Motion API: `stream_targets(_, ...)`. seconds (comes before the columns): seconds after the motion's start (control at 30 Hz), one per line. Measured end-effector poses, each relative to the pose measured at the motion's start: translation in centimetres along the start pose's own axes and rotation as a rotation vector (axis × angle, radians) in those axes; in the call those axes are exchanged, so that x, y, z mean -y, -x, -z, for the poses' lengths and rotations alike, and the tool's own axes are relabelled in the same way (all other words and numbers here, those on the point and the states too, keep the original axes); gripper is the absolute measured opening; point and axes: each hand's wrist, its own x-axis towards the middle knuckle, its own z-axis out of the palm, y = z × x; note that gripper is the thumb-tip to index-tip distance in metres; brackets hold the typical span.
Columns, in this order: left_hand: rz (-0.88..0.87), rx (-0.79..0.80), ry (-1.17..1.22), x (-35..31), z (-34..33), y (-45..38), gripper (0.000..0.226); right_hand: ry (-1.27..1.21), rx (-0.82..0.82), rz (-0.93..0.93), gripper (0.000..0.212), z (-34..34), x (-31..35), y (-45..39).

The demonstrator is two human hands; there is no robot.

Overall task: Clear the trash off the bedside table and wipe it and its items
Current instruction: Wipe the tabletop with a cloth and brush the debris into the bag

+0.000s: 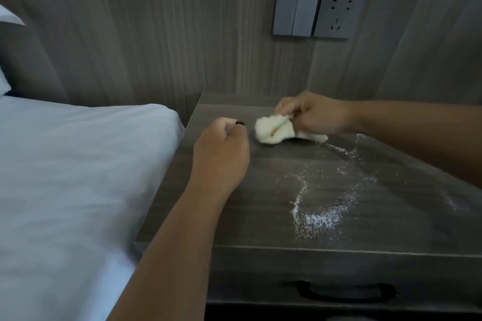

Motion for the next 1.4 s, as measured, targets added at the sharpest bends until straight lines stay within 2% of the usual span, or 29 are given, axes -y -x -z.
stream_targets(0.1, 0.025, -0.022, 0.034, -0.1, 0.1, -0.2, 0.025, 0.026, -0.111, -0.047, 0.027, -1.6, 0.3, -2.8)
stream_targets(0.2, 0.017, -0.037, 0.023, 0.1, 0.1, -0.3, 0.023, 0.025, -0.167, -0.002, 0.025, -3.6, 0.1, -3.1)
stream_targets(0.27, -0.001, -0.047, 0.018, 0.3, 0.0, -0.4, 0.021, 0.099, -0.140, 0.054, 0.029, -3.7, -0.1, -1.7)
stream_targets(0.37, -0.020, -0.052, 0.026, 0.4, -0.2, -0.3, 0.022, 0.042, -0.032, 0.104, 0.036, -3.7, -0.4, 1.8)
stream_targets(0.5, -0.021, -0.033, 0.055, 0.2, -0.4, 0.1, 0.023, 0.031, 0.103, 0.003, 0.047, -2.3, 0.2, 4.6)
stream_targets(0.67, -0.006, -0.018, 0.110, -0.4, 0.1, 0.1, 0.020, 0.021, -0.054, 0.082, 0.048, -2.9, 3.1, 1.2)
stream_targets(0.8, 0.025, -0.066, 0.105, 0.2, 1.0, -0.2, 0.022, 0.057, -0.035, 0.125, 0.042, -6.9, 2.9, 0.6)
stream_targets(0.9, 0.058, -0.108, 0.126, 0.4, 1.7, -0.3, 0.021, -0.053, 0.054, 0.183, 0.056, -6.1, 1.9, 3.7)
stream_targets(1.0, 0.061, -0.090, 0.159, -0.1, 1.4, -0.1, 0.020, -0.058, 0.153, 0.120, 0.065, -4.6, 1.8, 6.0)
stream_targets(1.13, 0.001, -0.054, 0.140, -1.1, 0.5, 0.7, 0.032, -0.024, 0.147, 0.129, 0.060, -4.3, 3.7, 4.9)
stream_targets(1.27, -0.015, -0.031, 0.111, -0.8, 0.7, 1.3, 0.028, -0.041, 0.147, 0.221, 0.051, -8.3, 5.4, 4.2)
stream_targets(1.4, 0.045, -0.040, 0.128, -0.3, 1.7, 2.0, 0.028, -0.175, 0.189, 0.224, 0.071, -8.1, 4.6, 6.6)
